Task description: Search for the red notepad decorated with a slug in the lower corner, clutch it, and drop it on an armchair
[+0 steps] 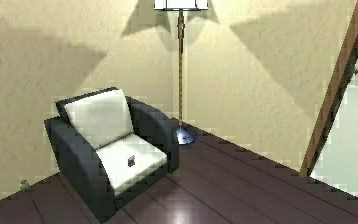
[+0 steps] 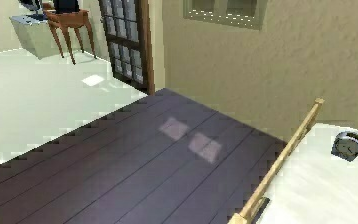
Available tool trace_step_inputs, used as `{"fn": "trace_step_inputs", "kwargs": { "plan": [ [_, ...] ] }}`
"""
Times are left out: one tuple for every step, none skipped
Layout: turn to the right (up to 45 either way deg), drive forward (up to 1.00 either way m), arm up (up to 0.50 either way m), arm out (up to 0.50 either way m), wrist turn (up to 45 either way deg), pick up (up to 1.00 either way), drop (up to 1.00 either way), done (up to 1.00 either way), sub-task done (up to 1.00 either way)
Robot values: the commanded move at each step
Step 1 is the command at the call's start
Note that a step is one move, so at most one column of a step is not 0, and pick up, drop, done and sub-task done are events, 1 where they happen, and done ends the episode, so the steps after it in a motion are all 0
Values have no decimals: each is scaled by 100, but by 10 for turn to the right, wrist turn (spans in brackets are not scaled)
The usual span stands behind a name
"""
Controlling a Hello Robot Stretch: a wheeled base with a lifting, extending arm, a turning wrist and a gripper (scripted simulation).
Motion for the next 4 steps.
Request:
{"fn": "trace_step_inputs", "kwargs": {
  "plan": [
    [120, 0, 0, 0, 0, 0, 0, 0, 0],
    [0, 50, 0, 0, 0, 0, 0, 0, 0],
    [450, 0, 0, 0, 0, 0, 0, 0, 0],
    [150, 0, 0, 0, 0, 0, 0, 0, 0]
  ]
}}
